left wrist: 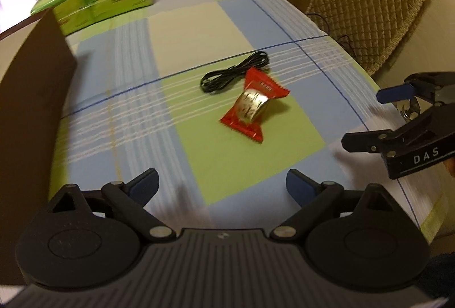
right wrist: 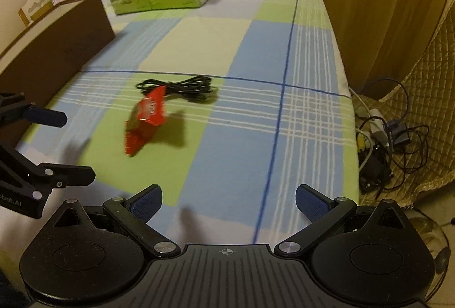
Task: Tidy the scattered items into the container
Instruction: 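Close the left gripper on the red candy packet while the right gripper grasps the black cable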
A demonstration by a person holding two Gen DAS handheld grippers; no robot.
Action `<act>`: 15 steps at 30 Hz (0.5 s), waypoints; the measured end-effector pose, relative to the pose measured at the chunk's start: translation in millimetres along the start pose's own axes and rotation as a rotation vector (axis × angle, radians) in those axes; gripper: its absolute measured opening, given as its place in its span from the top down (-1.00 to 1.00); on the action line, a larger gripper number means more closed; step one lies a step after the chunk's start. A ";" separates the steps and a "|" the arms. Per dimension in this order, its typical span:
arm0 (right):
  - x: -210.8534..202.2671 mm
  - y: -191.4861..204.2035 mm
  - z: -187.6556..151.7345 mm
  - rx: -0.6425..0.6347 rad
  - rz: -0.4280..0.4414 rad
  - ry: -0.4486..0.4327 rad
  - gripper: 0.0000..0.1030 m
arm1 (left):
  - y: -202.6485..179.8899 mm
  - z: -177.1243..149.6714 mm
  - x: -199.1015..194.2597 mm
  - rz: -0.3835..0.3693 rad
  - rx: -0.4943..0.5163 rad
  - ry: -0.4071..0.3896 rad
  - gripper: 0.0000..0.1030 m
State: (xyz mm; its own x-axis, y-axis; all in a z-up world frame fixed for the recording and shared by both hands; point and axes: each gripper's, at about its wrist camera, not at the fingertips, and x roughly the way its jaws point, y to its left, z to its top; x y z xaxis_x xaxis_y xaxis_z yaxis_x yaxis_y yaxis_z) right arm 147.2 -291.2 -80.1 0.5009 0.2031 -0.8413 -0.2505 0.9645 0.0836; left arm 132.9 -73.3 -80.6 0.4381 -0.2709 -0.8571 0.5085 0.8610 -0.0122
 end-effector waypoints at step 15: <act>19.1 -24.6 20.8 0.007 0.010 0.005 -1.00 | -21.5 50.1 56.0 -0.068 0.196 -0.037 -0.56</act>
State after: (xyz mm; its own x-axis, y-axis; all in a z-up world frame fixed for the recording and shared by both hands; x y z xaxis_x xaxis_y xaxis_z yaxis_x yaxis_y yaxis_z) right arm 180.1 -307.5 -87.2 0.4940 0.2120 -0.8433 -0.2494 0.9636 0.0961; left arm 183.6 -128.5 -102.6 0.4227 -0.3441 -0.8384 0.6708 0.7409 0.0341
